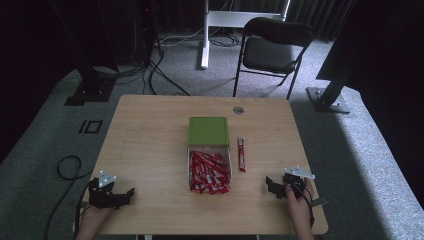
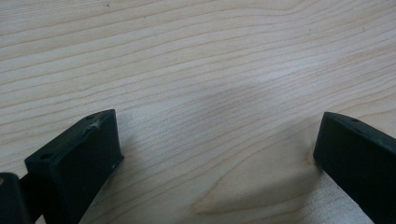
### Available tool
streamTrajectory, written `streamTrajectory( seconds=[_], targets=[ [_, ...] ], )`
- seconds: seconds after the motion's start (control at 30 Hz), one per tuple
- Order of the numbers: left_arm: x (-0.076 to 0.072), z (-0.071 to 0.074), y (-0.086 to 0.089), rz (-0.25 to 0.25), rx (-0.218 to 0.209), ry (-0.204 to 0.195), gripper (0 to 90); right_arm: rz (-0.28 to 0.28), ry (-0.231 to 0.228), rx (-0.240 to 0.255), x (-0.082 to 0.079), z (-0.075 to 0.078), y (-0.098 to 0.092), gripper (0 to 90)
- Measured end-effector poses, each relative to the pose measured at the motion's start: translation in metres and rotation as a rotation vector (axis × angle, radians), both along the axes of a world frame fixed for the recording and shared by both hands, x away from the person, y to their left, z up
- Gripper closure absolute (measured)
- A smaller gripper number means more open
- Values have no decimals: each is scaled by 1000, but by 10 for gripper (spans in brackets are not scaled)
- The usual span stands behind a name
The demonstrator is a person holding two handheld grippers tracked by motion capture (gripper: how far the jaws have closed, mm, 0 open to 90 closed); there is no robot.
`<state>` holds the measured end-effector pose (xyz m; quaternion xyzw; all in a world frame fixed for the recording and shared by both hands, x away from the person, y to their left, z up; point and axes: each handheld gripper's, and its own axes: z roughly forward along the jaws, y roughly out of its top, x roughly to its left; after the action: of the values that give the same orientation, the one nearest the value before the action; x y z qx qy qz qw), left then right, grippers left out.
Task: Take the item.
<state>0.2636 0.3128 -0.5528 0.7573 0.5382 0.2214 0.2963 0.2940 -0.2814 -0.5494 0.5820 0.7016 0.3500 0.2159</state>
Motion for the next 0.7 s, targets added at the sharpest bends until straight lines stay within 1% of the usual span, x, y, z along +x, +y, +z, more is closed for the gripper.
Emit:
streamTrajectory(
  seconds=[0.07, 0.17, 0.2, 0.27, 0.4, 0.43, 0.5, 0.63, 0.7],
  targets=[
    [0, 0, 0, 0, 0, 0, 15, 21, -1, -6, -3, 0, 0, 184],
    [0, 0, 0, 0, 0, 0, 15, 27, -4, -7, -7, -1, -1, 185],
    [0, 0, 0, 0, 0, 0, 15, 27, -4, -7, -7, -1, -1, 185],
    [0, 0, 0, 0, 0, 0, 15, 11, -7, -22, -13, -2, -5, 185],
    [0, 0, 0, 0, 0, 0, 15, 16, -3, -33, -16, -4, -9, 185],
    [0, 0, 0, 0, 0, 0, 15, 9, 0, -47, -18, -5, -11, 185],
    [0, 0, 0, 0, 0, 0, 15, 3, 2, -50, -19, -6, -12, 184],
    [0, 0, 0, 0, 0, 0, 15, -30, 2, -74, -23, -9, -18, 161],
    [0, 0, 0, 0, 0, 0, 15, -42, 2, -74, -24, -9, -20, 161]
  ],
)
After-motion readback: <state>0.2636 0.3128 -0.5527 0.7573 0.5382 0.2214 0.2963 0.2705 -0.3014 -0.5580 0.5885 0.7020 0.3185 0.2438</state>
